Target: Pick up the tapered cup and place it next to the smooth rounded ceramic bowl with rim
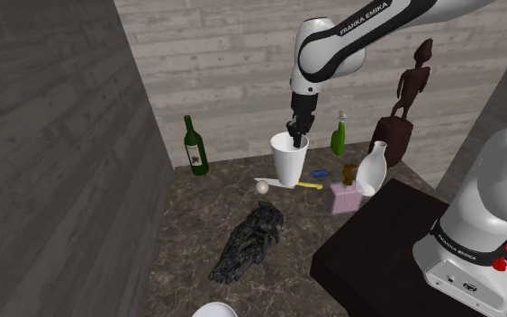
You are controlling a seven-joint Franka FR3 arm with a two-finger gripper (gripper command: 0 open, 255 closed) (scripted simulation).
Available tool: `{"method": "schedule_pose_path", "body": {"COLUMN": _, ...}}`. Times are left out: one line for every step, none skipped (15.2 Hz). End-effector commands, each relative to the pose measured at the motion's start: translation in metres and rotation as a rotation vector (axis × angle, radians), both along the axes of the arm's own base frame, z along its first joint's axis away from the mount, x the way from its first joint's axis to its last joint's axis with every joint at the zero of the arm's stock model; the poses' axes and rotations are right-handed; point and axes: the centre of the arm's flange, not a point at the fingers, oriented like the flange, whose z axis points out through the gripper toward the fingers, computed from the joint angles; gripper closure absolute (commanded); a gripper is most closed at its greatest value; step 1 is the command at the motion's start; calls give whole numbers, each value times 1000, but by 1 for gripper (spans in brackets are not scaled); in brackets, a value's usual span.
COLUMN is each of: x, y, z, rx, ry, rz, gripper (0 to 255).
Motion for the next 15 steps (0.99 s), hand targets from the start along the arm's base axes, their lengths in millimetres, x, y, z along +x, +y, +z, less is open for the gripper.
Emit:
{"method": "schedule_pose_path", "body": {"x": -20, "y": 19, "z": 2, "rx": 0, "ry": 0, "rz": -1, "gripper": 255}}
{"method": "schedule_pose_path", "body": {"x": -29, "y": 29, "z": 2, "rx": 0, "ry": 0, "rz": -1, "gripper": 255}}
{"method": "schedule_pose_path", "body": {"x": -38, "y": 39, "z": 2, "rx": 0, "ry": 0, "rz": -1, "gripper": 255}}
{"method": "schedule_pose_path", "body": {"x": -47, "y": 48, "z": 2, "rx": 0, "ry": 0, "rz": -1, "gripper": 255}}
{"method": "schedule_pose_path", "body": {"x": -56, "y": 58, "z": 2, "rx": 0, "ry": 0, "rz": -1, "gripper": 255}}
{"method": "schedule_pose_path", "body": {"x": -65, "y": 68, "z": 2, "rx": 0, "ry": 0, "rz": -1, "gripper": 255}}
{"method": "schedule_pose_path", "body": {"x": -74, "y": 77, "z": 2, "rx": 0, "ry": 0, "rz": -1, "gripper": 255}}
{"method": "schedule_pose_path", "body": {"x": -83, "y": 87, "z": 2, "rx": 0, "ry": 0, "rz": -1, "gripper": 255}}
{"method": "schedule_pose_path", "body": {"x": -92, "y": 97, "z": 2, "rx": 0, "ry": 0, "rz": -1, "gripper": 255}}
{"method": "schedule_pose_path", "body": {"x": -101, "y": 106, "z": 2, "rx": 0, "ry": 0, "rz": -1, "gripper": 255}}
{"method": "schedule_pose_path", "body": {"x": -110, "y": 116, "z": 2, "rx": 0, "ry": 0, "rz": -1, "gripper": 255}}
{"method": "schedule_pose_path", "body": {"x": -119, "y": 126, "z": 2, "rx": 0, "ry": 0, "rz": -1, "gripper": 255}}
{"method": "schedule_pose_path", "body": {"x": -128, "y": 135, "z": 2, "rx": 0, "ry": 0, "rz": -1, "gripper": 255}}
{"method": "schedule_pose_path", "body": {"x": -137, "y": 145, "z": 2, "rx": 0, "ry": 0, "rz": -1, "gripper": 255}}
{"method": "schedule_pose_path", "body": {"x": -146, "y": 155, "z": 2, "rx": 0, "ry": 0, "rz": -1, "gripper": 255}}
